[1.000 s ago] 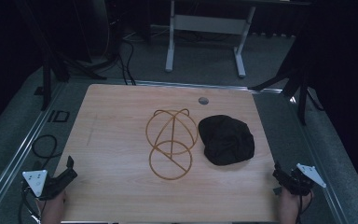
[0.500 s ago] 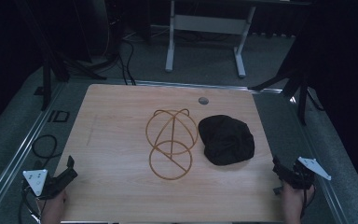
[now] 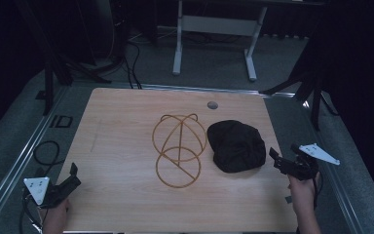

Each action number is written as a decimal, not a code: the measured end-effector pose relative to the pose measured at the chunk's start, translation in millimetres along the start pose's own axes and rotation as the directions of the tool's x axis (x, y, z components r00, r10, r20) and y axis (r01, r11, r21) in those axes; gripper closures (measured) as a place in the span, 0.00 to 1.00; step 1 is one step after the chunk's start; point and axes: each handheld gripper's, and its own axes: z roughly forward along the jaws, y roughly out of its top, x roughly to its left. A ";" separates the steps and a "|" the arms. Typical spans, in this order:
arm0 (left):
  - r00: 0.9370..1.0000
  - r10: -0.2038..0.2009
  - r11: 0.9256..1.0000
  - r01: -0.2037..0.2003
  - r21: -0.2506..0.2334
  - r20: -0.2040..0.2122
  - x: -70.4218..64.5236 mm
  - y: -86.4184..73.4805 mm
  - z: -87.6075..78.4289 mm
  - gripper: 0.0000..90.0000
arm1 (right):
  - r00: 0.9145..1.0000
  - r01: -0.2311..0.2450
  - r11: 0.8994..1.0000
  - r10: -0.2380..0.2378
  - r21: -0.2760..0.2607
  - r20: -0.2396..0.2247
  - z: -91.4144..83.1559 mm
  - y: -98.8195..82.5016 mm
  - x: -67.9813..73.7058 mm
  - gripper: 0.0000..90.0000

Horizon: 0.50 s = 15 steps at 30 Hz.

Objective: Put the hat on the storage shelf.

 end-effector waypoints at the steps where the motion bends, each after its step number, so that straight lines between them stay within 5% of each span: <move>1: 1.000 -0.001 1.000 0.001 0.000 0.001 0.0 0.0 0.0 0.01 | 1.000 0.004 1.000 -0.004 -0.007 -0.012 -0.5 4.2 1.7 0.14; 7: 1.000 -0.002 1.000 0.002 -0.001 0.003 0.1 0.0 0.0 0.01 | 0.997 0.042 0.998 -0.044 -0.039 -0.068 -1.6 26.8 10.0 0.14; 15: 1.000 -0.003 1.000 0.003 -0.002 0.006 0.2 -0.1 0.0 0.01 | 0.985 0.100 0.995 -0.100 -0.009 -0.142 7.6 39.4 20.9 0.14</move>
